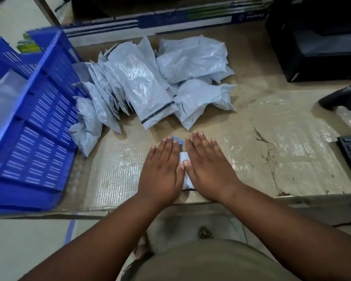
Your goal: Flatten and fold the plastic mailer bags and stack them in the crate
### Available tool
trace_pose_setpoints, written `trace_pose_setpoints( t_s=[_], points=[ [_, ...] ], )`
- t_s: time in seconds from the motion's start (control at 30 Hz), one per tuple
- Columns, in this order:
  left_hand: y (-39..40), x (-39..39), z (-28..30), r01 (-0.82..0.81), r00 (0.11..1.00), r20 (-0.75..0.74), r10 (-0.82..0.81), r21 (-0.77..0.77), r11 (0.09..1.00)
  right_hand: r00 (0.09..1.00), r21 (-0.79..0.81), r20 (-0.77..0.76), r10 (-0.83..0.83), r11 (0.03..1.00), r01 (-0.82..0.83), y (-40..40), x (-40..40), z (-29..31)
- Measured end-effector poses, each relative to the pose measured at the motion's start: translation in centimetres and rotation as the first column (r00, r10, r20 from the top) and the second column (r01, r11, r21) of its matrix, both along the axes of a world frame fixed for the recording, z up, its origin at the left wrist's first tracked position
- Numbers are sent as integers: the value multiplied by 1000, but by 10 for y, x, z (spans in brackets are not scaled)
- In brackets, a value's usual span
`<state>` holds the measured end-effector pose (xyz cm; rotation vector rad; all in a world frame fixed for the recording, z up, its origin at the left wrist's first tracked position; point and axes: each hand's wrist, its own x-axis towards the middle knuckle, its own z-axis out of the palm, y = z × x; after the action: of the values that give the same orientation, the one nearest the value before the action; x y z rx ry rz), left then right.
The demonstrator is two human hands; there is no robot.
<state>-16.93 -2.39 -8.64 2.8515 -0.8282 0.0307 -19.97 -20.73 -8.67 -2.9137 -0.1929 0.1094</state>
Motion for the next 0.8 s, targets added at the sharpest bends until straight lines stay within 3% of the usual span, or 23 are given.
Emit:
trace_pose_setpoints(
  t_s=[0.17,0.27,0.33,0.47,0.67,0.73,0.8],
  points=[
    [-3,10,8,-8,1000,-20,9,54,999,998,107,-55,10,994,-4,-11,0,19],
    [-1,1,18,-47,999,11,47,28,998,994,7,56,90,996,-90,-26,-21,33],
    [8,-20,22,15,999,43,-15,-7,1000,978,-57,60,200,979,-196,-31,-40,33],
    [29,-49,18,212,973,88,-215,37,976,965,-83,-71,252,963,-258,-29,-60,15],
    [34,-53,6,241,970,6,-242,11,970,911,-199,-323,256,923,-329,-27,-43,34],
    [36,-50,5,247,968,-30,-247,0,969,904,-273,-345,251,895,-353,-27,-36,45],
    [38,-45,10,256,963,-81,-256,-7,967,920,-290,-274,280,888,-357,-23,-29,57]
  ],
)
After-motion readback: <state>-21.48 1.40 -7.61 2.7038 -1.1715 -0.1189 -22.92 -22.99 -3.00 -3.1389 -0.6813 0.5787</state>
